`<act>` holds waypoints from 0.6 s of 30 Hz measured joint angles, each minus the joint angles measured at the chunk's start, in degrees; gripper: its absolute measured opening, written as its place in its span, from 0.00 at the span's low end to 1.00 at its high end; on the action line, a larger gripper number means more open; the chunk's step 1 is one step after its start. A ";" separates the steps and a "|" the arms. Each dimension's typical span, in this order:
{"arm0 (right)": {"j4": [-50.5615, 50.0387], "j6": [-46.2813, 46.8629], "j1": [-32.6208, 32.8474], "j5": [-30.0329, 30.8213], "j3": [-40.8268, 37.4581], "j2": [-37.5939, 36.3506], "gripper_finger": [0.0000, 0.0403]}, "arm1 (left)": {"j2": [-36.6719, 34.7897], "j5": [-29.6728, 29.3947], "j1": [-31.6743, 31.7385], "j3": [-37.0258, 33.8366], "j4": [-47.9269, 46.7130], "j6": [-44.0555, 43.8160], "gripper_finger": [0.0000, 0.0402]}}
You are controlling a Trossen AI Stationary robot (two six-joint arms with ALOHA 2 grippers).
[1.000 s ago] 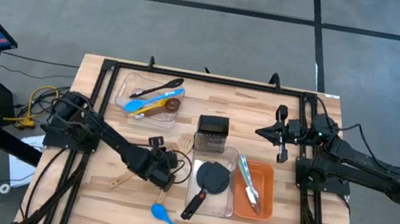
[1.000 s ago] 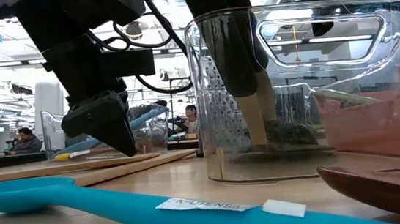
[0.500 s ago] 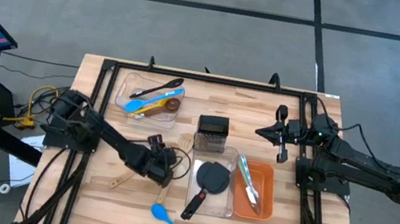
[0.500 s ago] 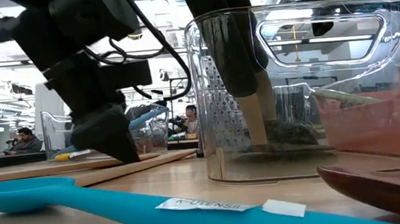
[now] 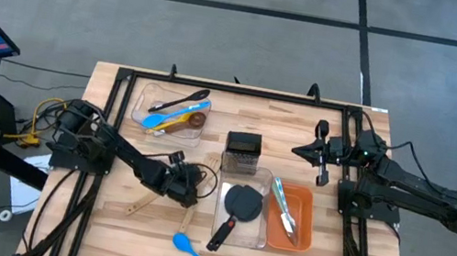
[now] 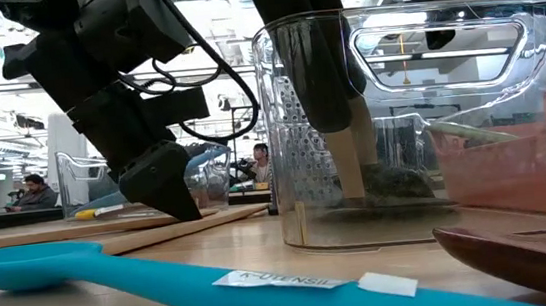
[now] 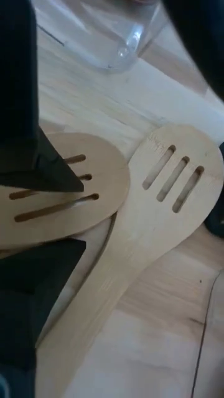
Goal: Pick & Place Kitchen Items
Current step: Put the brown ladle into the top transparent bin
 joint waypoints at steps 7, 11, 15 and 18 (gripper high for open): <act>0.00 0.15 0.02 -0.02 0.00 0.00 0.00 | 0.00 0.32 -0.09 -1.08 2.30 -2.34 0.07; 0.00 0.15 0.02 -0.01 0.00 0.00 0.00 | 0.16 -1.10 -0.49 -1.22 2.54 -2.33 0.03; 0.02 0.15 0.04 -0.02 0.00 0.00 0.00 | 0.31 -2.43 -1.09 -1.23 3.06 -2.43 0.01; 0.02 0.13 0.04 -0.02 0.00 0.00 0.00 | 0.33 -3.84 -1.72 -0.32 2.83 -2.15 0.01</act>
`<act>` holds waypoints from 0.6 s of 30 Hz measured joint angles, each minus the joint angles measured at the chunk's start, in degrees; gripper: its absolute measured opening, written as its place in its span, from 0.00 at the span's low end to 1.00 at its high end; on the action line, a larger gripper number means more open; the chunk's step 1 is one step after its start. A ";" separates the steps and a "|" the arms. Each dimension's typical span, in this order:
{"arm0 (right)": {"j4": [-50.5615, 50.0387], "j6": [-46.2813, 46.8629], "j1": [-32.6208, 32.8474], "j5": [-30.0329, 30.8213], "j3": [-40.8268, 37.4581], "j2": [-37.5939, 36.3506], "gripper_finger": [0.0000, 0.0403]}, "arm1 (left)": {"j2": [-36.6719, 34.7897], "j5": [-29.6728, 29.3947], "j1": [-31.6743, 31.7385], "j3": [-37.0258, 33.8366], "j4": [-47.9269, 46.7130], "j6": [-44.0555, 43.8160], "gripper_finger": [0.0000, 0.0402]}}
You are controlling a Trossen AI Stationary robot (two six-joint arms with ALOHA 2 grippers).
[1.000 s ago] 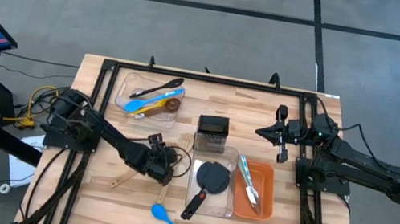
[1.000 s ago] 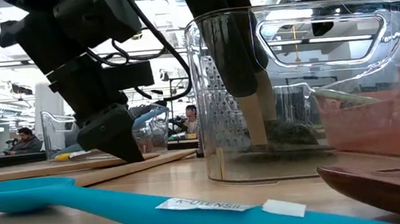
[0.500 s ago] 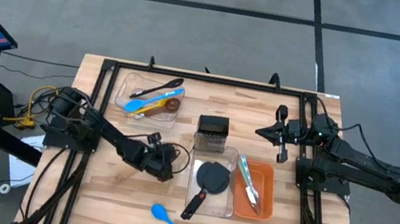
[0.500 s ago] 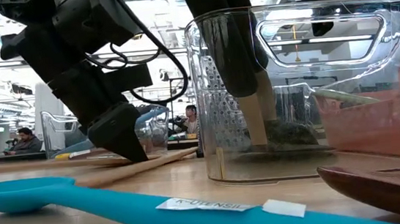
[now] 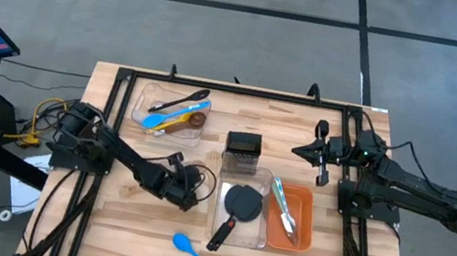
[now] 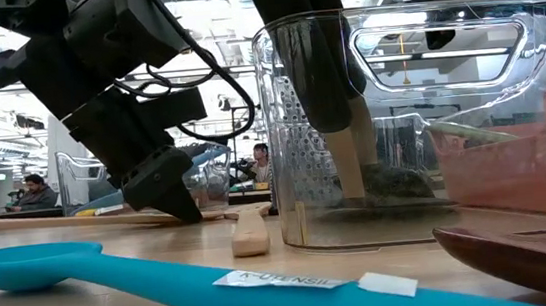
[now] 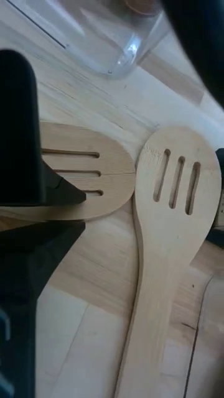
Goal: Pick & Place Kitchen Items
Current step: Put the brown ladle into the top transparent bin
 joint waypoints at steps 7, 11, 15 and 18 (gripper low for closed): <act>-0.01 0.00 0.00 0.00 0.00 0.00 0.00 | 0.11 -0.02 -1.13 2.24 -0.34 1.37 0.00; 0.00 0.00 0.00 0.00 0.00 0.00 0.00 | 0.13 0.36 -1.16 3.39 -1.17 1.96 0.00; -0.02 -0.02 0.00 0.00 0.00 0.00 0.00 | 0.15 0.79 -1.16 5.24 -3.51 2.90 0.00; -0.02 -0.02 0.00 0.00 0.00 0.00 0.00 | 0.15 0.70 -1.19 6.97 -8.58 2.81 0.00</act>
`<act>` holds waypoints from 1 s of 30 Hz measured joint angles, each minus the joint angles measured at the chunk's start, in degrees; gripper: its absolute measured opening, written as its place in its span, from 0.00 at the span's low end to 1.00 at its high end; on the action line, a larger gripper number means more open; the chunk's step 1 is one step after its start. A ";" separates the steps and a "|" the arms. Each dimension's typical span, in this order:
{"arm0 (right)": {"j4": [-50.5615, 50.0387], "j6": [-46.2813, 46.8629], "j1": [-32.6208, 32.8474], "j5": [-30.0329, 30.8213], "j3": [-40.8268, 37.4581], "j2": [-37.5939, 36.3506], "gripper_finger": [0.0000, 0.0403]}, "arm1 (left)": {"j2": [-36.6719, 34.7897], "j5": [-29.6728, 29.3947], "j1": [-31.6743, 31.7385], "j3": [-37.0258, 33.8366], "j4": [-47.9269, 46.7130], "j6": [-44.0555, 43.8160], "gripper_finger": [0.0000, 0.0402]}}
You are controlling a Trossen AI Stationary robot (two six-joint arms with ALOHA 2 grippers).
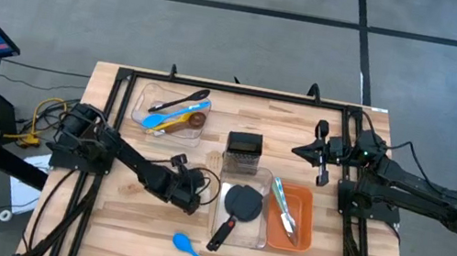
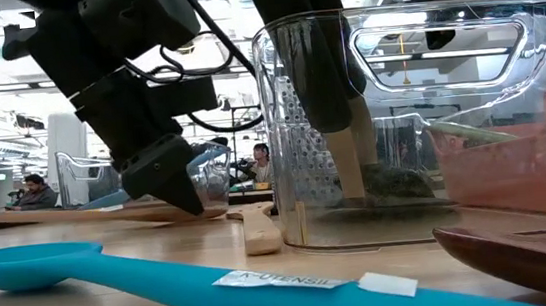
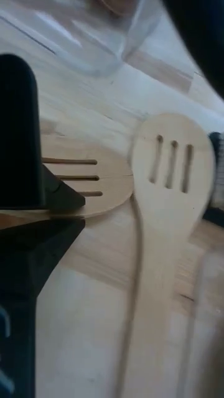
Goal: Pick & Place Kitchen Items
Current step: Put the brown ladle into the top transparent bin
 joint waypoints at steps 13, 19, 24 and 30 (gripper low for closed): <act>-0.21 -0.42 0.00 -0.02 0.00 0.00 0.00 | -5.64 -4.57 -0.37 2.53 -8.42 -0.18 0.00; -0.22 -0.44 0.00 -0.02 0.00 0.00 0.00 | -10.46 -6.26 -0.39 2.62 -8.57 -0.14 0.00; -0.31 -0.44 0.00 -0.02 0.00 0.00 0.00 | -12.23 -7.52 -0.39 2.62 -8.70 1.43 0.00; -0.39 -0.46 0.00 -0.02 0.00 0.00 0.00 | -14.46 -8.34 -0.35 2.62 -8.71 2.12 0.00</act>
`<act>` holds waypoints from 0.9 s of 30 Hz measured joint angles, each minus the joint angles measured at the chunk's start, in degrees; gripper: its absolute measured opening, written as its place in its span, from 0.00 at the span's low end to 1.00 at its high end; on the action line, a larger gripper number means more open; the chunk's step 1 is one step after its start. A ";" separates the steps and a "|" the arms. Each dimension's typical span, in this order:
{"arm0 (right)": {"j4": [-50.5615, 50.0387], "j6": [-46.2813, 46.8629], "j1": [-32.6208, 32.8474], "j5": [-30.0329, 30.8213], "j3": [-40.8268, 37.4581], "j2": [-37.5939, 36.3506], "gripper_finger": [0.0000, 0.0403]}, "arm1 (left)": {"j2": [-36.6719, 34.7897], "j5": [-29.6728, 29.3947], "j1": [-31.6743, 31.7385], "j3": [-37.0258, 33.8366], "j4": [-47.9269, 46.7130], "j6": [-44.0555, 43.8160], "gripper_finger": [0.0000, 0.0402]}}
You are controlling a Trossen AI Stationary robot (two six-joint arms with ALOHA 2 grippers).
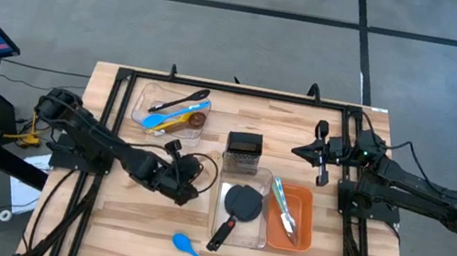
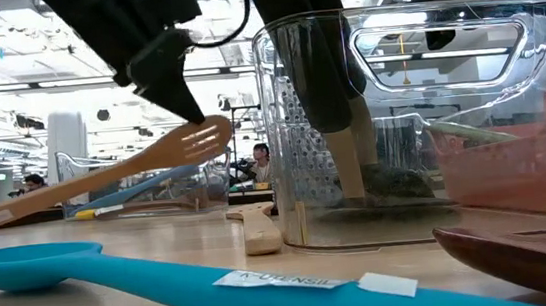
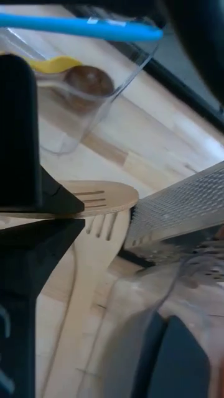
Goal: Pick & Place Kitchen Items
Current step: Put the brown ladle into the top transparent bin
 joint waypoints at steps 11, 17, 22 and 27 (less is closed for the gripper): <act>0.00 -0.07 0.00 0.00 0.00 0.00 0.00 | -7.63 -6.20 0.05 0.00 0.11 6.22 0.00; 0.01 -0.07 -0.01 0.00 0.00 0.00 0.00 | -12.57 -12.05 0.44 0.00 0.24 11.66 0.00; 0.01 -0.05 0.00 0.00 0.00 0.00 0.00 | -15.95 -18.01 0.77 0.00 0.43 17.42 0.00; 0.00 -0.04 0.00 0.00 0.00 0.00 0.00 | -19.33 -20.77 2.72 0.00 0.72 21.94 0.00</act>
